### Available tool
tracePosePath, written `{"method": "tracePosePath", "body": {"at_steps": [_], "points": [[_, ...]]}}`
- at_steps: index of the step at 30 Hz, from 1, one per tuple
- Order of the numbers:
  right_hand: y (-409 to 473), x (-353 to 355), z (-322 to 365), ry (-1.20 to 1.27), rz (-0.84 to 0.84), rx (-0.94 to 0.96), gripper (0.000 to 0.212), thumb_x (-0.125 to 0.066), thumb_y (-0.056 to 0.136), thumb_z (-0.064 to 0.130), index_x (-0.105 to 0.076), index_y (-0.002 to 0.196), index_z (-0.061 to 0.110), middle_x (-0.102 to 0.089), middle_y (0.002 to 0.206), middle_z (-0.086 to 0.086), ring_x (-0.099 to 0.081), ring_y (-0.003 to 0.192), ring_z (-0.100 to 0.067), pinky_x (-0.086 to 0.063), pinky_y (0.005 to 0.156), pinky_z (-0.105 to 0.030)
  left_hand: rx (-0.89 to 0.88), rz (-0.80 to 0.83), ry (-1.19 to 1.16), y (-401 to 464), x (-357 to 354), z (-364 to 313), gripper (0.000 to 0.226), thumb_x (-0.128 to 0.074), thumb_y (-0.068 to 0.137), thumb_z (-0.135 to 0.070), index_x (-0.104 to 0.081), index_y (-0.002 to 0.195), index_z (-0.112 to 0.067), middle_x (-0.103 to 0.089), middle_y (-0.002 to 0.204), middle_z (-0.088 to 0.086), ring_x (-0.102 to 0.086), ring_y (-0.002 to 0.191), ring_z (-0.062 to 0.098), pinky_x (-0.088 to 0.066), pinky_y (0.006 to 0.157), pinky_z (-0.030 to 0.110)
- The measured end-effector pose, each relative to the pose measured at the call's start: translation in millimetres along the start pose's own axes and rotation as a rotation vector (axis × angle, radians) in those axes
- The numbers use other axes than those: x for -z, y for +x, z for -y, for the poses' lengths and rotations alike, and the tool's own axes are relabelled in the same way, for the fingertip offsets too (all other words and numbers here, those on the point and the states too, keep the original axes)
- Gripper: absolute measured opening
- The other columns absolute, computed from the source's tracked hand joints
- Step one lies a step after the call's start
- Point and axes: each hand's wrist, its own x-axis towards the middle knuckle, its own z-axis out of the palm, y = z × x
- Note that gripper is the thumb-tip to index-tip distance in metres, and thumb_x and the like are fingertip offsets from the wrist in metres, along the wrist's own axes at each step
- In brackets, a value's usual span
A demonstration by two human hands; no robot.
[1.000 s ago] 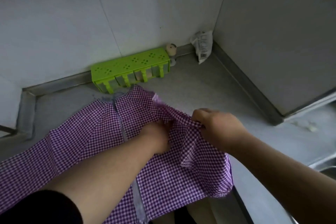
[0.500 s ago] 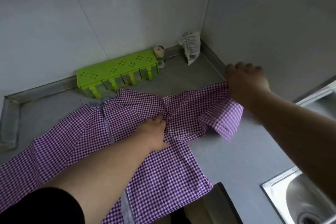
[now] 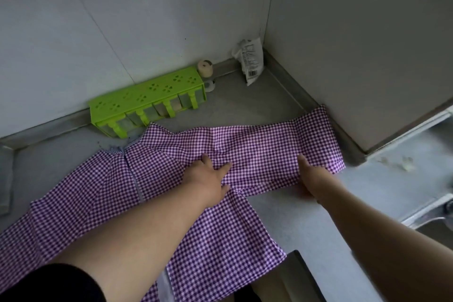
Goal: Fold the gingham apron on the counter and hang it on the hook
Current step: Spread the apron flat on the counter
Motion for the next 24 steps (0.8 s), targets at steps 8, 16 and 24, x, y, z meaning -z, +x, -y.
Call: {"method": "tracePosePath", "body": {"at_steps": [8, 16, 24], "points": [[28.4, 7.5, 1.2, 0.576, -0.3, -0.148, 0.126, -0.062, 0.067, 0.083, -0.024, 0.157, 0.004, -0.037, 0.156, -0.02, -0.04, 0.142, -0.041, -0.037, 0.116, -0.054, 0.01, 0.019, -0.001, 0.7, -6.7, 0.5, 0.087, -0.03, 0.096, -0.08, 0.02, 0.16, -0.049, 0.006, 0.173, 0.026, -0.017, 0.155, 0.047, -0.036, 0.12, 0.055], [10.3, 22.7, 15.0, 0.989, -0.077, 0.01, 0.035, -0.063, 0.095, 0.035, -0.064, 0.127, 0.018, -0.067, 0.131, -0.007, -0.066, 0.109, -0.025, -0.056, 0.094, -0.041, -0.003, 0.04, -0.024, 1.9, -8.2, 2.4, 0.092, -0.036, 0.094, -0.082, 0.019, 0.16, -0.051, 0.009, 0.172, 0.025, -0.013, 0.157, 0.048, -0.034, 0.121, 0.058], [-14.2, 9.4, 29.8, -0.331, -0.418, 1.162, 0.072, -0.046, 0.105, 0.03, -0.003, 0.156, 0.057, -0.069, 0.082, -0.003, -0.066, 0.065, -0.025, -0.06, 0.061, -0.044, -0.004, 0.037, -0.092, 5.4, -7.8, 4.8, 0.1, -0.047, 0.09, -0.082, 0.013, 0.162, -0.048, 0.009, 0.173, 0.024, -0.015, 0.156, 0.047, -0.032, 0.123, 0.057]]}}
